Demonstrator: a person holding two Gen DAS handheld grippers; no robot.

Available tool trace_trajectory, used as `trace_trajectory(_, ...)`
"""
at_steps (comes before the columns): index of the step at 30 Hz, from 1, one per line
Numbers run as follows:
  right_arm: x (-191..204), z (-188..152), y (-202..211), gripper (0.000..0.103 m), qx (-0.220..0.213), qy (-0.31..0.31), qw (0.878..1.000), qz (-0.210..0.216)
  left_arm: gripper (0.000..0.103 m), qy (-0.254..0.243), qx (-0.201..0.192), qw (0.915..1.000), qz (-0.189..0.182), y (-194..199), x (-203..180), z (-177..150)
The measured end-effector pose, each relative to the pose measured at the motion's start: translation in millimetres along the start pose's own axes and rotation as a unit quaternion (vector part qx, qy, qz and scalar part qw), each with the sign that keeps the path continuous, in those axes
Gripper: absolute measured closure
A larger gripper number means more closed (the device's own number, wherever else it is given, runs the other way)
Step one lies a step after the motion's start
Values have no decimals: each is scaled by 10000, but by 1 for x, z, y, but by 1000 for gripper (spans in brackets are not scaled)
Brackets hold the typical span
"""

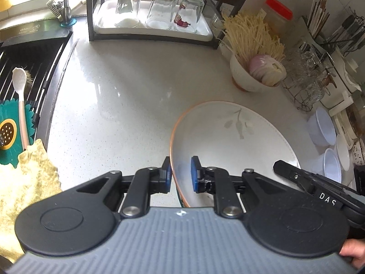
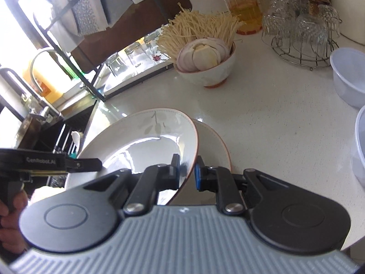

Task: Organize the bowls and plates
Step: 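Lower the bowl into the stacked bowl and open both grippers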

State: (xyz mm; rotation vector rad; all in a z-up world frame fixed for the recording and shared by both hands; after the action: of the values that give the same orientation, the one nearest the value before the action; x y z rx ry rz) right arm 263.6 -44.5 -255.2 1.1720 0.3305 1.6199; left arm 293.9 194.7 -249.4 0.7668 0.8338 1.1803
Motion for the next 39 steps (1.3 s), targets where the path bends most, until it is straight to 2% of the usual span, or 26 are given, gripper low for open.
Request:
trace_trajectory(7,-3,0,-3,85,-96,144,9998,-109,81,-128,51,9998,109,-8,-6,4)
trace_trajectory(15,-13,-14,-11,82,91,21,9995,-292,81,-313,190,9989,280,-12,-11,-5)
trace_trajectory(27,-15,-11,-9,82,-45,-156,9996,-236,81,-482,124,9984,283,-10,-13,-3)
trace_trajectory(33,-16,-9,-6,78,41,-403,9989,-242,66,-416,-4,9988,272,3,-13,-1)
trace_trajectory(37,-14,-7,1,65,43,-533,9985,-136,63,-433,-186,9984,298,14,-19,4)
trace_trajectory(39,-14,-6,3,65,87,-466,9988,-146,62,-491,-272,9979,322,20,-23,6)
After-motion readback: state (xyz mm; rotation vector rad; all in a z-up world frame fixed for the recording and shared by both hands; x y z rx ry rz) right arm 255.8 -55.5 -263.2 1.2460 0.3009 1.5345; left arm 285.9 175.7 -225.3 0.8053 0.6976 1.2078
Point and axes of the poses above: each gripper's, at about its wrist camera, not at the fingertips, and y roughly against the way its jaws point, x to its left, z to its top, the point moved 8 cm from there along -y, roughly the way its jaws point, and after that the axes turned 15 degrees about -y, right-handed, at the moved point
